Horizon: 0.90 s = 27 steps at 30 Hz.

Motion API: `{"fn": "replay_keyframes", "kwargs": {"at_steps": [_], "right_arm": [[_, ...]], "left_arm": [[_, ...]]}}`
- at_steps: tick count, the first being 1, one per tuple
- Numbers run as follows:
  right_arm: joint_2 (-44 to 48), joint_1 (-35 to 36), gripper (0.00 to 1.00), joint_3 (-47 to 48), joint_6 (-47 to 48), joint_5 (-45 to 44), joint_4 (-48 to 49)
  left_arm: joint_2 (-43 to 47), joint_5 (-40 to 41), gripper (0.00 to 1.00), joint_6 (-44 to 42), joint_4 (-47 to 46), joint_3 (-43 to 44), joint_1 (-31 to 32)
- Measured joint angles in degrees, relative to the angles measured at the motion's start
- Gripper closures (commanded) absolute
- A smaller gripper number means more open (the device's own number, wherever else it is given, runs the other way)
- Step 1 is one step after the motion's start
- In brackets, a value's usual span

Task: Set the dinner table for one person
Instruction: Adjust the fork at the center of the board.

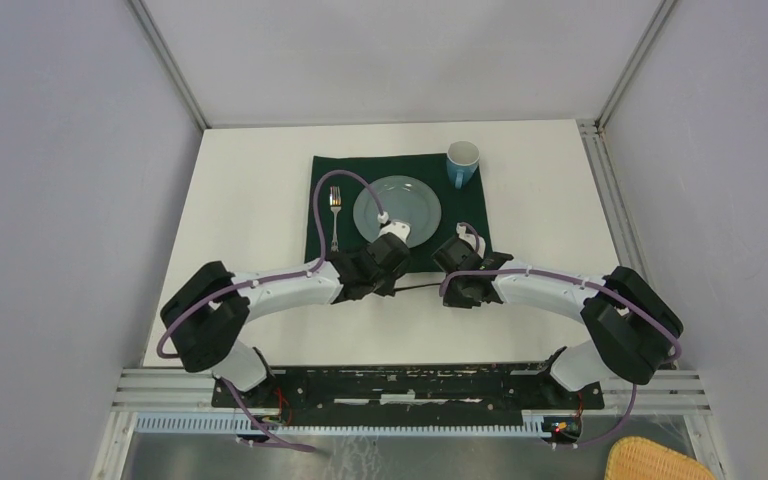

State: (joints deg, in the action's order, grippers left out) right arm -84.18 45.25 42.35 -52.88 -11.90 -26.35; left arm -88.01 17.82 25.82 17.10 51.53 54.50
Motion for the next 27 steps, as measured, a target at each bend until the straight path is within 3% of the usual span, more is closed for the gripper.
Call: {"fn": "replay_keyframes", "kwargs": {"at_steps": [10, 27], "right_arm": [[0.17, 0.0, 1.0, -0.07, 0.0, -0.04, -0.22], [0.46, 0.0, 1.0, -0.39, 0.04, -0.44, -0.24]], "left_arm": [[-6.64, 0.04, 0.98, -0.7, -3.52, -0.39, 0.0], [-8.63, -2.05, 0.98, -1.01, -6.51, 0.28, 0.0]]}}
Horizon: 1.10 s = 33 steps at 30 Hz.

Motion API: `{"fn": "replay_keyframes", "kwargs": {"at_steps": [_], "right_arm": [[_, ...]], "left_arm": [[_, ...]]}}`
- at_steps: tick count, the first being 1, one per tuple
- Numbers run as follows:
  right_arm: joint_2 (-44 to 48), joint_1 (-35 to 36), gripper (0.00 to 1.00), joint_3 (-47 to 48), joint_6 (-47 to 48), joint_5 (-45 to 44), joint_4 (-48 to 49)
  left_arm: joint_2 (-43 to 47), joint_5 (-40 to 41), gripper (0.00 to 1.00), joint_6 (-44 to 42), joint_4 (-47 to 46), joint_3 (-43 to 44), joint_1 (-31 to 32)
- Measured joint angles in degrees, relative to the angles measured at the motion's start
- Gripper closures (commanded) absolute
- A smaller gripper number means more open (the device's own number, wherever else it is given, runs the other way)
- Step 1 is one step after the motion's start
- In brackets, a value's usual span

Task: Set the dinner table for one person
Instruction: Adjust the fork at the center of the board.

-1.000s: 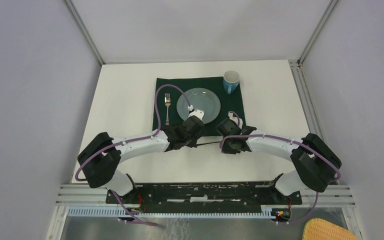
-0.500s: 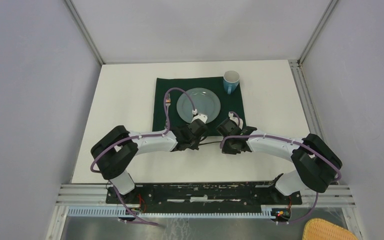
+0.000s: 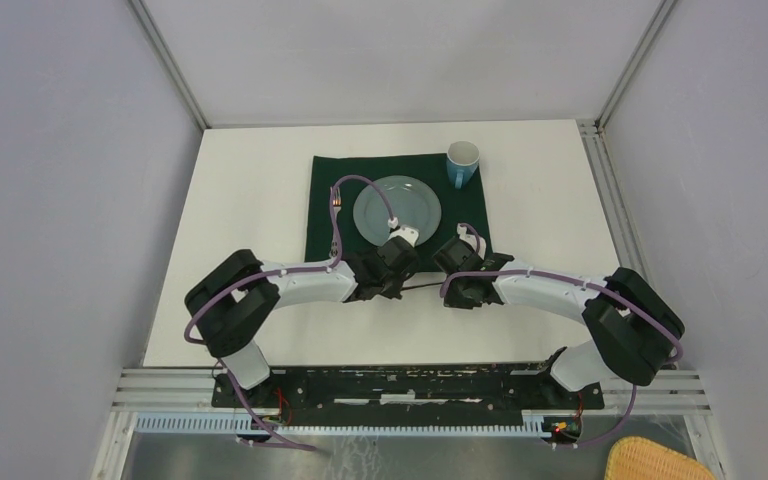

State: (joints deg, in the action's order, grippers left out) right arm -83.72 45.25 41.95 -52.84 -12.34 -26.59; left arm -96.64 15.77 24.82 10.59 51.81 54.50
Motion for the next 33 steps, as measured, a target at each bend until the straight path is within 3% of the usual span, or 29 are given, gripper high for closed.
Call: {"fn": "replay_keyframes", "kwargs": {"at_steps": [11, 20, 33], "right_arm": [[-0.74, 0.0, 1.0, 0.72, 0.63, 0.02, -0.04], [-0.76, -0.02, 1.0, 0.72, 0.7, 0.04, 0.0], [-0.57, -0.04, 1.0, 0.57, 0.66, 0.0, 0.02]], "left_arm": [[3.48, -2.4, 0.98, 2.6, 7.19, -0.07, 1.64], [8.31, -0.57, 0.98, 6.91, 12.2, -1.2, 9.11], [4.63, 6.69, 0.98, 2.62, 6.84, -0.74, 9.05]]}}
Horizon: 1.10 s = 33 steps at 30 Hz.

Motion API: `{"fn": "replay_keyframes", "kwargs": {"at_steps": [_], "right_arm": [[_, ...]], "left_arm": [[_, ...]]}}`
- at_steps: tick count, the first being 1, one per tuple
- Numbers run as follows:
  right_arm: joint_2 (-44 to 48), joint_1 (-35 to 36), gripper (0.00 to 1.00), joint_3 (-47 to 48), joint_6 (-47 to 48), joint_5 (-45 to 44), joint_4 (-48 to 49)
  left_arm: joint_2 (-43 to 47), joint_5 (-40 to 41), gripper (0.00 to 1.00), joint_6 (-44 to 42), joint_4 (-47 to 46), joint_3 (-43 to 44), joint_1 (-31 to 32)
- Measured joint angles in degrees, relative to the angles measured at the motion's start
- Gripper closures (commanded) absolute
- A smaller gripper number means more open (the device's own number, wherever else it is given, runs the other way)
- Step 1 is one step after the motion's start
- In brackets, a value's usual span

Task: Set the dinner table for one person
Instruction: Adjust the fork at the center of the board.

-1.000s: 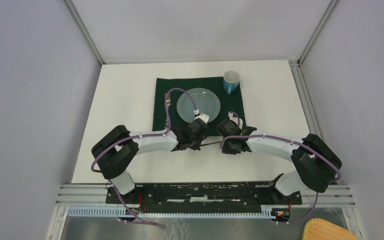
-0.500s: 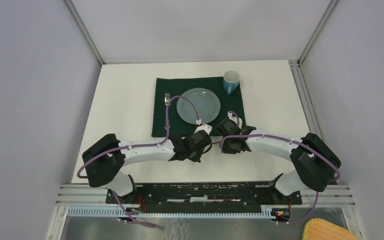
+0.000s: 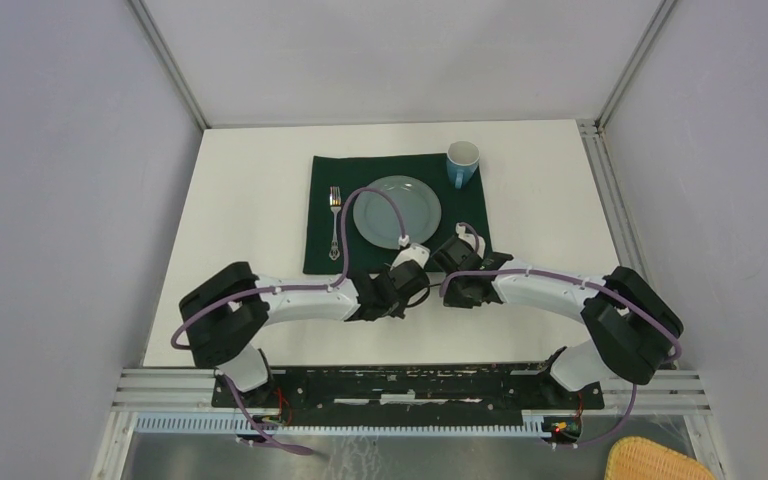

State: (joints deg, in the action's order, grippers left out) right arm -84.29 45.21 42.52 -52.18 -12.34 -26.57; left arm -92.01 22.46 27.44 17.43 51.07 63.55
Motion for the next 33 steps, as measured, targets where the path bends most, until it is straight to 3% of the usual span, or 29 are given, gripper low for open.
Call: {"fn": "replay_keyframes", "kwargs": {"at_steps": [11, 33], "right_arm": [[1.14, 0.0, 1.0, -1.03, -0.07, -0.44, -0.02], [1.14, -0.7, 1.0, -1.18, -0.46, -0.39, 0.42]], "left_arm": [[-2.97, -0.15, 0.98, -3.08, -4.5, 0.66, -5.11], [-5.38, -2.71, 0.98, -4.96, -8.35, 1.25, -9.44]]}}
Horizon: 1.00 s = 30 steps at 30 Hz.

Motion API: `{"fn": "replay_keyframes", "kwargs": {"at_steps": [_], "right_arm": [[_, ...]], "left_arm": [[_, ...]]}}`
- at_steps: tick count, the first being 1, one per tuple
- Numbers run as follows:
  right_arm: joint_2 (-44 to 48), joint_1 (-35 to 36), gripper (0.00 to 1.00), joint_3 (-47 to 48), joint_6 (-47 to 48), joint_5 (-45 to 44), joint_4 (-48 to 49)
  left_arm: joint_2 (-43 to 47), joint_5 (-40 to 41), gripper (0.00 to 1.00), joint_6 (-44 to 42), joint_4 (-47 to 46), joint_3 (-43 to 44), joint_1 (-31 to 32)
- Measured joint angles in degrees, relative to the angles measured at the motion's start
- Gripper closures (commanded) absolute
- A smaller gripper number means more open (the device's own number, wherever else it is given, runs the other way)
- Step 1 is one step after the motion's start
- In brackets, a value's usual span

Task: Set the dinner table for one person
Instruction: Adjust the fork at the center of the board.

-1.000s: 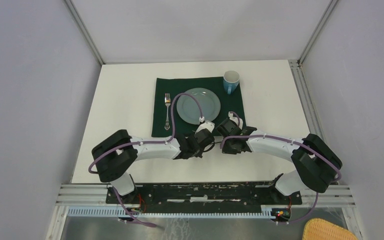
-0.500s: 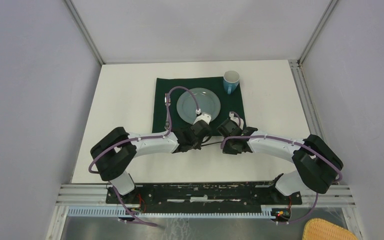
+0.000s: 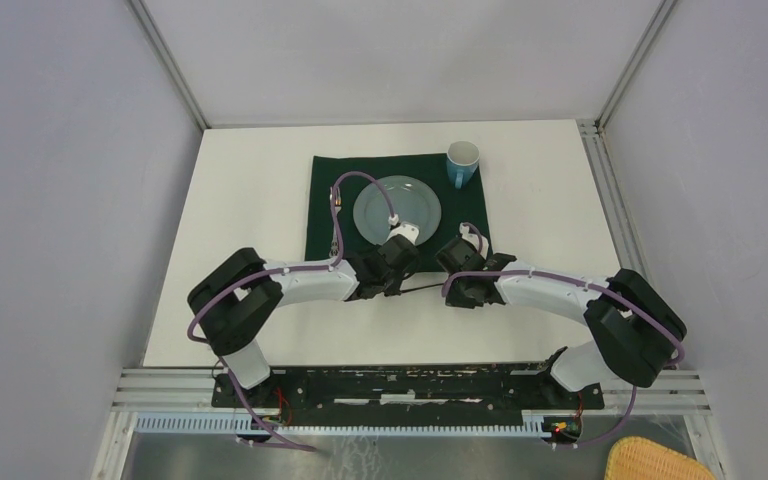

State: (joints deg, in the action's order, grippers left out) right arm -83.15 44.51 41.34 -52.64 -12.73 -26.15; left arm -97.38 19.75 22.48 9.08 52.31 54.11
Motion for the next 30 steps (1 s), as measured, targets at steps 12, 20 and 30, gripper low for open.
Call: {"fn": "replay_keyframes", "kwargs": {"at_steps": [12, 20, 30], "right_arm": [[-1.38, -1.38, 1.0, 0.98, 0.44, 0.44, 0.9], [-2.58, -2.05, 1.0, 1.88, 0.57, 0.72, 1.75], [-3.87, -2.67, 1.0, 2.97, 1.09, 1.18, 2.56]], "left_arm": [[-0.09, -3.19, 0.98, 0.09, 1.25, 0.0, -0.02], [0.11, -4.28, 0.98, 0.79, 1.99, 0.0, -0.02], [1.14, -5.46, 0.98, 2.25, 5.84, 0.0, 0.7]]}}
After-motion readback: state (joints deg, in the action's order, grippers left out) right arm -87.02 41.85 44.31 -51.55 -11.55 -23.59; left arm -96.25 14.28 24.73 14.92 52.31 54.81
